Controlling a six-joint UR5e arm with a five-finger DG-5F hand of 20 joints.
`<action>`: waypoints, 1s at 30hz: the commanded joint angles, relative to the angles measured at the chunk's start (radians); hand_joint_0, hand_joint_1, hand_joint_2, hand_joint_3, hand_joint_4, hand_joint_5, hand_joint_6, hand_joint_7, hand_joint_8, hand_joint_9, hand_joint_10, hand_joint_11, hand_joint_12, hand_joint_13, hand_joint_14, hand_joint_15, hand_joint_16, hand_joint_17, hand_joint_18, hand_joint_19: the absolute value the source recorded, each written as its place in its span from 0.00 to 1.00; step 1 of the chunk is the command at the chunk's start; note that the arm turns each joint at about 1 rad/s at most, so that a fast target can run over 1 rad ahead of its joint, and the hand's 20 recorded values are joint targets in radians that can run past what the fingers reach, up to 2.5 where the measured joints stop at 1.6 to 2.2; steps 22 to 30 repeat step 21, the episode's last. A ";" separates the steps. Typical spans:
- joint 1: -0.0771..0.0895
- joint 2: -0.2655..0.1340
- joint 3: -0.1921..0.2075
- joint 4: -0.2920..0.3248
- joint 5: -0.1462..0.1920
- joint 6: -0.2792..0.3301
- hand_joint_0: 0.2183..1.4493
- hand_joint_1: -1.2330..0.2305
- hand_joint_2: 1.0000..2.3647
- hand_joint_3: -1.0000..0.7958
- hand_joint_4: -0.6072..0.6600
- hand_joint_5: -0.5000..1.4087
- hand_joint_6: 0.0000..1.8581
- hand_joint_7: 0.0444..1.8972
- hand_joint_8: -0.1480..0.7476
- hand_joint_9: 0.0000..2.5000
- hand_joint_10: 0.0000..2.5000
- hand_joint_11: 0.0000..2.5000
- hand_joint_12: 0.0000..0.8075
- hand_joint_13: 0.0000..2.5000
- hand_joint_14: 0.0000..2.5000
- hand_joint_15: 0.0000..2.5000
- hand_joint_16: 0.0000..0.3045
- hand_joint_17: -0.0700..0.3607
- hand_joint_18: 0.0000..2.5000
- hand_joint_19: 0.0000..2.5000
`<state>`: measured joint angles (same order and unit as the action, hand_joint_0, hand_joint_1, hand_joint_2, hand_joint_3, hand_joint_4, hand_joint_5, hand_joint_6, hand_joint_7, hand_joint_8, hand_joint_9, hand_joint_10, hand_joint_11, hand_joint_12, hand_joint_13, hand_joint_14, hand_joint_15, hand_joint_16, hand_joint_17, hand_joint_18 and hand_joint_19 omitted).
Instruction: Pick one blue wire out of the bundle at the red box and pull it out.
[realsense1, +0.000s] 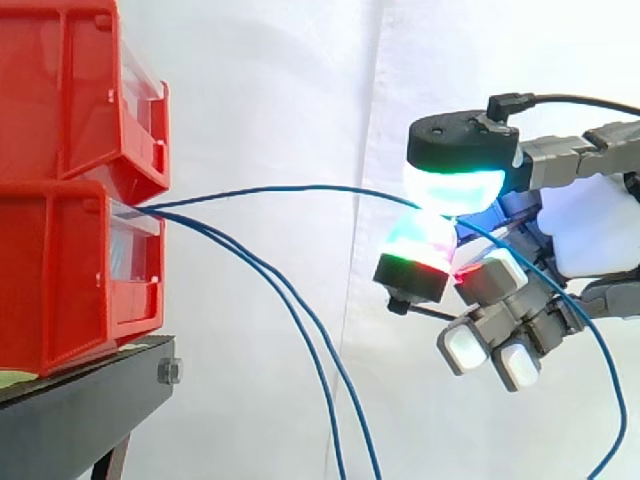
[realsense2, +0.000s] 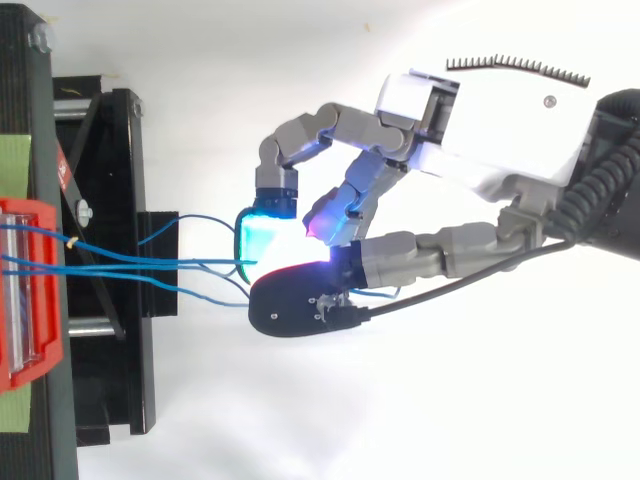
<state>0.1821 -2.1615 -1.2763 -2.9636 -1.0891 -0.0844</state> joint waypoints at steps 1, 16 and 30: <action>0.000 -0.001 0.000 0.000 0.000 0.000 0.31 0.31 0.01 0.56 0.61 0.19 0.47 0.67 0.65 0.47 0.01 0.38 0.65 0.37 0.01 0.19 0.23 0.52 0.39 0.22; 0.000 0.000 0.000 0.000 0.000 0.000 0.31 0.31 0.01 0.56 0.60 0.20 0.47 0.67 0.66 0.47 0.01 0.38 0.65 0.37 0.01 0.19 0.23 0.52 0.39 0.22; 0.000 -0.001 0.000 0.000 0.000 0.000 0.31 0.31 0.01 0.56 0.61 0.20 0.47 0.67 0.65 0.47 0.01 0.38 0.65 0.37 0.01 0.19 0.23 0.52 0.39 0.22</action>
